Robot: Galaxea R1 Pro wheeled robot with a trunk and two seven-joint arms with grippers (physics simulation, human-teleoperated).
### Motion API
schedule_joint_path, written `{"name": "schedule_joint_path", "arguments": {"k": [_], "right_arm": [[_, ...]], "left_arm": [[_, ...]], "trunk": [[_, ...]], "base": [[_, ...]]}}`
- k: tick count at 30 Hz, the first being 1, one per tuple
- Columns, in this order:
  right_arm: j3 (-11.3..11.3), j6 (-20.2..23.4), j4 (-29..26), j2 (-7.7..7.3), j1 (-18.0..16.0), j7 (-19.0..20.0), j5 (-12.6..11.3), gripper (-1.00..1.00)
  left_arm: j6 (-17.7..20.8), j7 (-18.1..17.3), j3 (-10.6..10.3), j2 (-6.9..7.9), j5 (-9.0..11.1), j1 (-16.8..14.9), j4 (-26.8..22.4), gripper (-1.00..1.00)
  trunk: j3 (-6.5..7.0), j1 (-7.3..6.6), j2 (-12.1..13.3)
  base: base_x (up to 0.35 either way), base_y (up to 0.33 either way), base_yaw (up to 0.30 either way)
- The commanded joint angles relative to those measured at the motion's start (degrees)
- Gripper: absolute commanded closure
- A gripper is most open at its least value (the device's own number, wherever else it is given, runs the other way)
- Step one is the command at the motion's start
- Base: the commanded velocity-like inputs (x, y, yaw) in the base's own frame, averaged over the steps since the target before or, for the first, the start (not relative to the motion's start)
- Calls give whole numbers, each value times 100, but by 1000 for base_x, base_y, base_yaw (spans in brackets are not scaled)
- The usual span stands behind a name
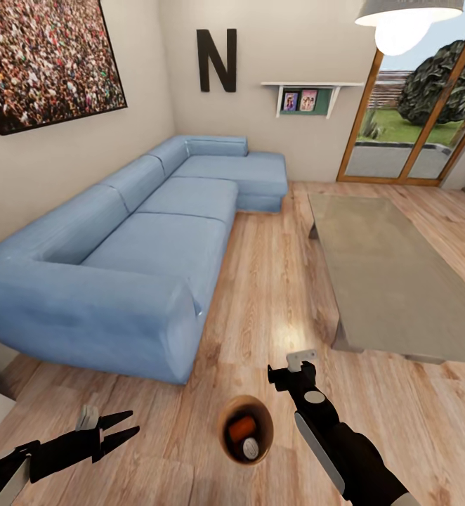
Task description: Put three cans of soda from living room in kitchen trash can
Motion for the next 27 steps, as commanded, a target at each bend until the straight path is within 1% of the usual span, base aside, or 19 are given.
{"name": "schedule_joint_path", "arguments": {"k": [1,27], "right_arm": [[0,0,-1,0,0,0,0,-100],[0,0,-3,0,0,0,0,-100]], "left_arm": [[0,0,0,0,0,0,0,-100],[0,0,0,0,0,0,-4,-100]], "trunk": [[10,0,0],[257,0,0]], "base": [[0,0,0],[0,0,0]]}}
